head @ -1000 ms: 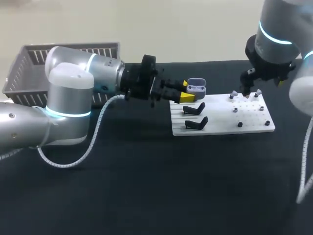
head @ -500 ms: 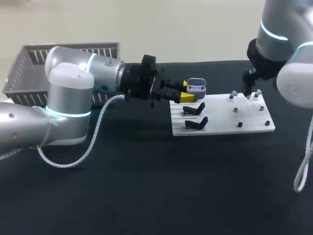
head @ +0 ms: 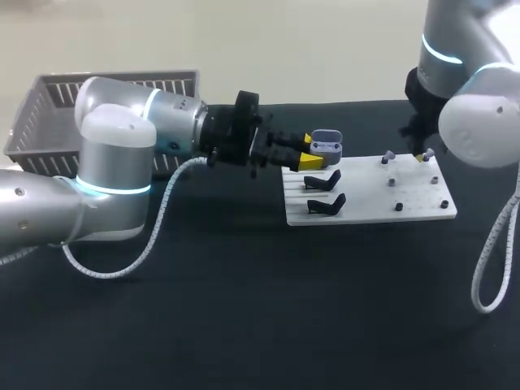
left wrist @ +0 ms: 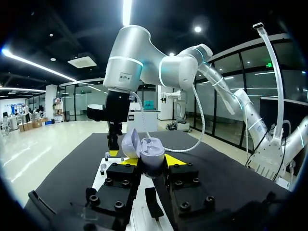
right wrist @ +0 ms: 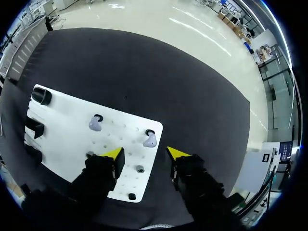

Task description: Pick up each earbud case from the left stands, insert the matching earbuds, close the lid, and place the case in the box.

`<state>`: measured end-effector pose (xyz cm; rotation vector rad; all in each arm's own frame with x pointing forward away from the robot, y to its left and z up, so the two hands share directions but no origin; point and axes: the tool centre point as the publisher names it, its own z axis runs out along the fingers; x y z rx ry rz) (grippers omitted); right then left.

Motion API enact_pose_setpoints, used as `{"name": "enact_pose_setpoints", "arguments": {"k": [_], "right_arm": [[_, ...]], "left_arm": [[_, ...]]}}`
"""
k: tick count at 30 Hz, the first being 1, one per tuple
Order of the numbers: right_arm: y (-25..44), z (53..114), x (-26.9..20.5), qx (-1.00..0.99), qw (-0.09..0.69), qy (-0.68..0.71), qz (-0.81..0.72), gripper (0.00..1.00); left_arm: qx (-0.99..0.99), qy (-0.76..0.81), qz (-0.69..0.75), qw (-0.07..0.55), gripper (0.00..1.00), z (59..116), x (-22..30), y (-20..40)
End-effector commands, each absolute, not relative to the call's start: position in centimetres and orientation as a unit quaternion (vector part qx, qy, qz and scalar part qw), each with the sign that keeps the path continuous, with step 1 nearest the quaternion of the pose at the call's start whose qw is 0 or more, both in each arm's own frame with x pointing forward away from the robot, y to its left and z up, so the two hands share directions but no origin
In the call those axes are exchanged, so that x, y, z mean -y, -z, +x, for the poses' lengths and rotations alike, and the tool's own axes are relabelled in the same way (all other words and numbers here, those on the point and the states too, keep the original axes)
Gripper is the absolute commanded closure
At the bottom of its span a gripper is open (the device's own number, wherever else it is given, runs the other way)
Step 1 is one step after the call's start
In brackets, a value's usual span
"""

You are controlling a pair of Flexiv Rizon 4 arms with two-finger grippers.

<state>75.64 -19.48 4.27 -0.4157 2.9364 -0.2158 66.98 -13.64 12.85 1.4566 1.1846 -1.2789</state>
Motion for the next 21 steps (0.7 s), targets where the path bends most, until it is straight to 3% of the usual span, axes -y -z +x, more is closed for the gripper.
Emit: {"name": "enact_pose_setpoints", "arguments": {"k": [1, 8, 12, 21], "right_arm": [[-3.99, 76.16, 19.56, -0.985, 0.083, 0.074, -0.135, 0.34], [-3.51, 76.32, 19.75, -0.986, 0.082, 0.081, -0.121, 0.4], [-3.47, 76.32, 19.77, -0.986, 0.084, 0.084, -0.118, 0.5], [-3.25, 76.67, 19.78, -0.986, 0.083, 0.085, -0.118, 0.53]], "left_arm": [[-0.473, 0.511, 0.581, 0.421, 1.0, 67.04, 13.65, -12.79], [-0.473, 0.511, 0.581, 0.421, 1.0, 67.04, 13.65, -12.79], [-0.473, 0.511, 0.581, 0.421, 1.0, 67.04, 13.65, -12.79], [-0.473, 0.511, 0.581, 0.421, 1.0, 67.04, 13.65, -12.79]]}}
